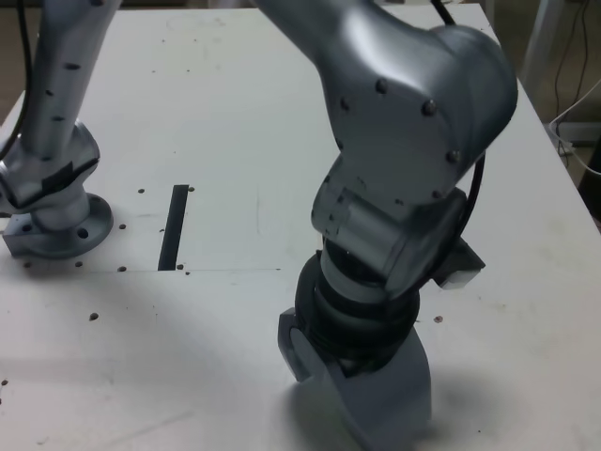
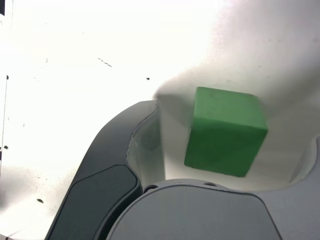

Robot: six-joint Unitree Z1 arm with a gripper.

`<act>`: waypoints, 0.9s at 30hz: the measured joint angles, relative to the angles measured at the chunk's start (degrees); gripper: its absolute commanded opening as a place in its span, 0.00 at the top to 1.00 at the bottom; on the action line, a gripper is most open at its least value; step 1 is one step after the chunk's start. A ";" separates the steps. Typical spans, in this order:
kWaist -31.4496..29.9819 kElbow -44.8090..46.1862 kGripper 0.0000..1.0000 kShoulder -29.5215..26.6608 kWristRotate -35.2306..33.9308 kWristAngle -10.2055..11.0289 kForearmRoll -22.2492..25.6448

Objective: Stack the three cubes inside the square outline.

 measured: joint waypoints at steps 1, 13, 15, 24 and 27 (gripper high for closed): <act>-0.05 0.00 0.30 0.12 -0.29 0.21 0.19; -3.41 -4.03 0.71 0.39 -3.82 2.81 5.56; -3.71 -4.54 0.72 0.57 -3.87 2.84 5.79; -4.48 -5.53 0.72 1.04 -4.44 2.87 6.86; -4.48 -5.61 0.72 1.10 -4.53 2.86 7.01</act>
